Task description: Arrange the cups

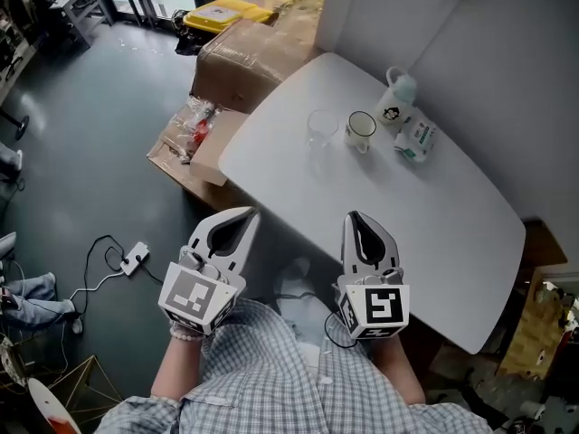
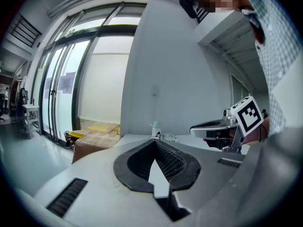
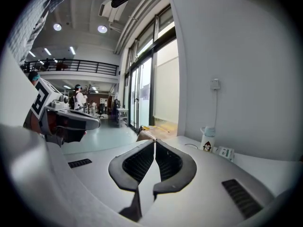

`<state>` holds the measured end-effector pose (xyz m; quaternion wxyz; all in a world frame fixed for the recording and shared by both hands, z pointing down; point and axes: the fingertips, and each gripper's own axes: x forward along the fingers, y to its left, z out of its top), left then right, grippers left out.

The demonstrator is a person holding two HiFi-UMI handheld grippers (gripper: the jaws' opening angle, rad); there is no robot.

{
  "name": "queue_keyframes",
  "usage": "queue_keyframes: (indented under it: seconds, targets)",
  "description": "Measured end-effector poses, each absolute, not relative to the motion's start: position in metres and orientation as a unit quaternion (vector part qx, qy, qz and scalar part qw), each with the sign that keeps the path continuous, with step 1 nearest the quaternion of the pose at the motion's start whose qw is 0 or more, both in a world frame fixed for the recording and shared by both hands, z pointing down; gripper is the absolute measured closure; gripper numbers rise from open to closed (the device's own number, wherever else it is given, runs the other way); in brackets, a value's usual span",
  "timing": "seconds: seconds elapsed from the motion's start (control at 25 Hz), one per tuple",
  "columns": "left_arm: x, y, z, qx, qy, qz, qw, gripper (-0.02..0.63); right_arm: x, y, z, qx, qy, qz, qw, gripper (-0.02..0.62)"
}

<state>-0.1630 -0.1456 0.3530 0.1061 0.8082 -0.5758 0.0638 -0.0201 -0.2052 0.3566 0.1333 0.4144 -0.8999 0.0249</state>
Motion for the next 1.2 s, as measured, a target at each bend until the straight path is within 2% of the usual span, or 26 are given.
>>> queue_keyframes:
  seconds: [0.64,1.2]
  targets:
    - [-0.127,-0.274,0.369,0.824,-0.545,0.084,0.131,0.597,0.02,-0.318,0.387,0.434,-0.884,0.049,0.166,0.569]
    - [-0.136,-0.347,0.4,0.853,-0.485,0.134,0.141,0.597,0.029,-0.374,0.423,0.508,-0.833,0.072,0.21,0.569]
